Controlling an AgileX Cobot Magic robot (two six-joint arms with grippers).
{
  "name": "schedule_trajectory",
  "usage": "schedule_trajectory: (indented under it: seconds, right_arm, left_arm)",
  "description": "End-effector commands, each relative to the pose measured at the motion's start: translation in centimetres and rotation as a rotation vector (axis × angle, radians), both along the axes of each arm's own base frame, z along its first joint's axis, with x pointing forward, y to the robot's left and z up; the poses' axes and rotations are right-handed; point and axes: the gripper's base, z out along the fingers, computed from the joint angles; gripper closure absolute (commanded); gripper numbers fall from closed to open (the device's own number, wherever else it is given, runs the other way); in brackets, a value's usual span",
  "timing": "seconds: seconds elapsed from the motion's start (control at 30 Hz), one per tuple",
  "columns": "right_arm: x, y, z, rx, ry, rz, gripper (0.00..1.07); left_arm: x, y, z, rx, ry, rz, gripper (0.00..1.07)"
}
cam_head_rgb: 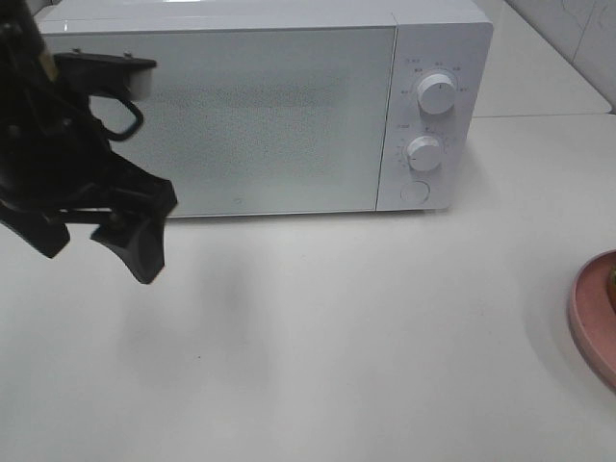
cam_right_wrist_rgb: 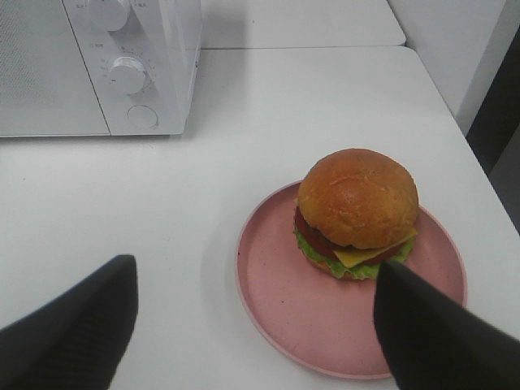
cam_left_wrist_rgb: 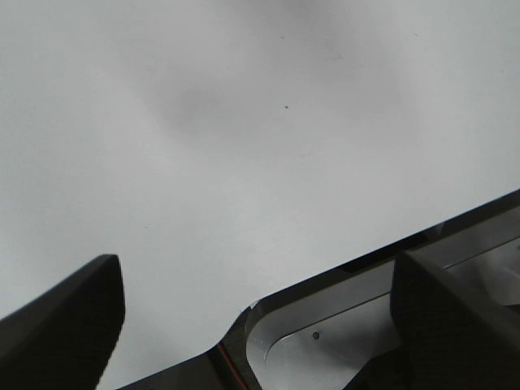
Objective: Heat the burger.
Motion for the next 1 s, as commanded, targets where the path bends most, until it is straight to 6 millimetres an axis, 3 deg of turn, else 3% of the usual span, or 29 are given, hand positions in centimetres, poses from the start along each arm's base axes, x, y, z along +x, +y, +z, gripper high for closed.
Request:
schedule_trajectory:
  seconds: [0.03,0.07,0.1,0.23,0.5,0.67,0.77,0.8,0.87,1.0]
  right_arm:
    - [-0.4,0.0,0.0,-0.006,-0.034,0.000,0.31]
    - [-0.4,0.0,0.0,-0.006,-0.034,0.000,0.31]
    - [-0.4,0.0,0.0,-0.006,-0.034,0.000,0.31]
    - [-0.4,0.0,0.0,-0.006,-0.034,0.000,0.31]
    - [-0.4,0.0,0.0,-0.006,-0.034,0.000,0.31]
    - [-0.4,0.0,0.0,-0.006,-0.034,0.000,0.31]
    - [-0.4,0.0,0.0,-0.006,-0.034,0.000,0.31]
    - [-0.4,0.0,0.0,-0.006,-0.034,0.000,0.31]
    - [-0.4,0.0,0.0,-0.006,-0.034,0.000,0.31]
    - [-0.4,0.0,0.0,-0.006,-0.034,0.000,0.31]
  left_arm:
    - [0.5,2.9,1.4,-0.037,0.019,0.065,0.25]
    - [0.6,4.4,2.2,-0.052,0.014,0.102,0.25]
    - [0.6,4.4,2.2,-0.052,0.014,0.102,0.25]
    - [0.3,7.7,4.4,-0.076,-0.024,0.197,0.25]
    - [-1.9,10.5,7.0,-0.097,-0.094,0.268,0.25]
    - [-4.9,11.5,5.8,-0.074,-0.113,0.260,0.25]
    - [-7.6,12.2,4.5,-0.075,-0.121,0.260,0.25]
    - [-7.6,12.2,4.5,-0.075,-0.121,0.260,0.25]
    - [-9.7,12.8,3.3,-0.070,-0.110,0.257,0.25]
    - [-11.7,13.3,2.4,-0.064,-0.120,0.220,0.25]
